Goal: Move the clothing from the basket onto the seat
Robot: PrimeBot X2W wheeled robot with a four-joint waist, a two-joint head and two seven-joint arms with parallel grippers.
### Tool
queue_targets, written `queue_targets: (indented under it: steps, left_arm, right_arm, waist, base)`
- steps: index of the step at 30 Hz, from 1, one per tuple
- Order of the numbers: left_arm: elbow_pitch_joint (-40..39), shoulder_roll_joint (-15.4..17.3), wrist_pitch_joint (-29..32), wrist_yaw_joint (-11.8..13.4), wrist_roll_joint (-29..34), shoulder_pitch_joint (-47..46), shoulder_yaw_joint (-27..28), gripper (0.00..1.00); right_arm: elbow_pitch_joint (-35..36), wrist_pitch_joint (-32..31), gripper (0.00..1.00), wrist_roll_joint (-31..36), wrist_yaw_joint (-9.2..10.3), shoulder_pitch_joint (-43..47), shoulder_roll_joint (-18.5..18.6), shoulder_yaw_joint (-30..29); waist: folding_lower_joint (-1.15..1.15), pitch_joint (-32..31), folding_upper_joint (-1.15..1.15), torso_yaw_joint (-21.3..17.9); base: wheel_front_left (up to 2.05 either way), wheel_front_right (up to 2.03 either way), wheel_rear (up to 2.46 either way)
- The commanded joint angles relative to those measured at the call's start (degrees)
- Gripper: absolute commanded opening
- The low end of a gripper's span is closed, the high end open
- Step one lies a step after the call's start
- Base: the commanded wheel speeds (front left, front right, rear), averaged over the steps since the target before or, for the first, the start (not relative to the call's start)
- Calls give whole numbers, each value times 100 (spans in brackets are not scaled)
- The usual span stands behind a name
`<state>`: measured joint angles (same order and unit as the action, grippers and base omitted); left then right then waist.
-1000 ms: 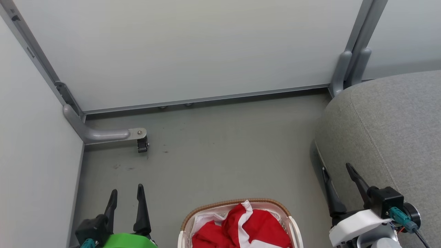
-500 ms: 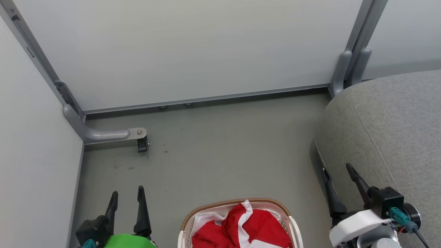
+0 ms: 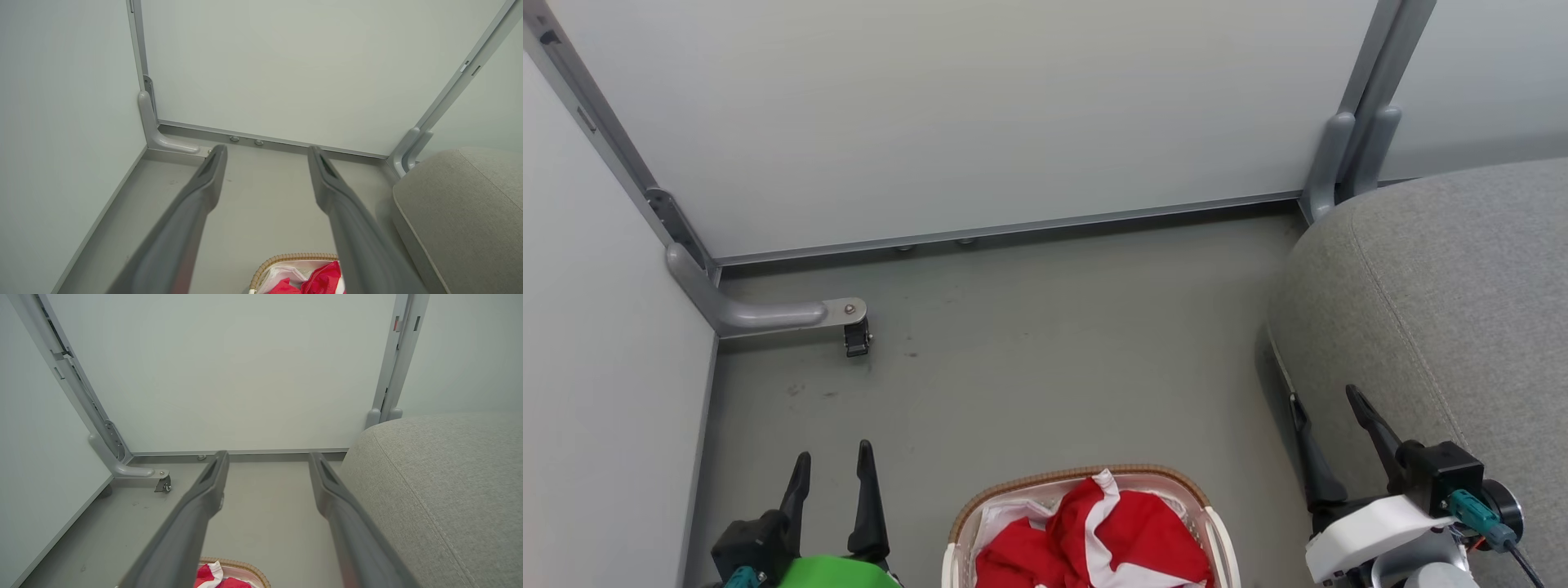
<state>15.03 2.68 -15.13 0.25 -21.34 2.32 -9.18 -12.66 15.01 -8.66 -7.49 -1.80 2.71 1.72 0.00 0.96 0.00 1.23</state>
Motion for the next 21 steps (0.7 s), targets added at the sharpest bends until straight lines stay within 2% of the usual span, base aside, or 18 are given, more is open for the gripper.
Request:
queue_targets:
  steps: [1, 5, 12, 21]
  left_arm:
    - [-2, 37, -4, -17, 48, -31, -35, 100]
    - [-15, 35, -4, -48, 203, -237, -178, 100]
    - [79, 34, -4, -139, 389, -815, -604, 100]
    - [1049, 37, -1, -328, 691, -1994, -1393, 100]
  right_arm:
    - [30, 26, 100, 9, 0, -25, 33, -38]
    - [97, 26, 100, 28, 0, -152, 32, -62]
    - [312, 20, 100, 115, 1, -495, 33, -236]
    - [595, 20, 100, 204, 1, -1171, 29, -615]
  waist:
    - [0, 41, 0, -9]
    - [0, 234, 0, -38]
    - [0, 947, 0, -128]
    - [0, 2291, 0, -406]
  base:
    - [0, 0, 0]
    - [0, 0, 0]
    - [0, 0, 0]
    - [0, 0, 0]
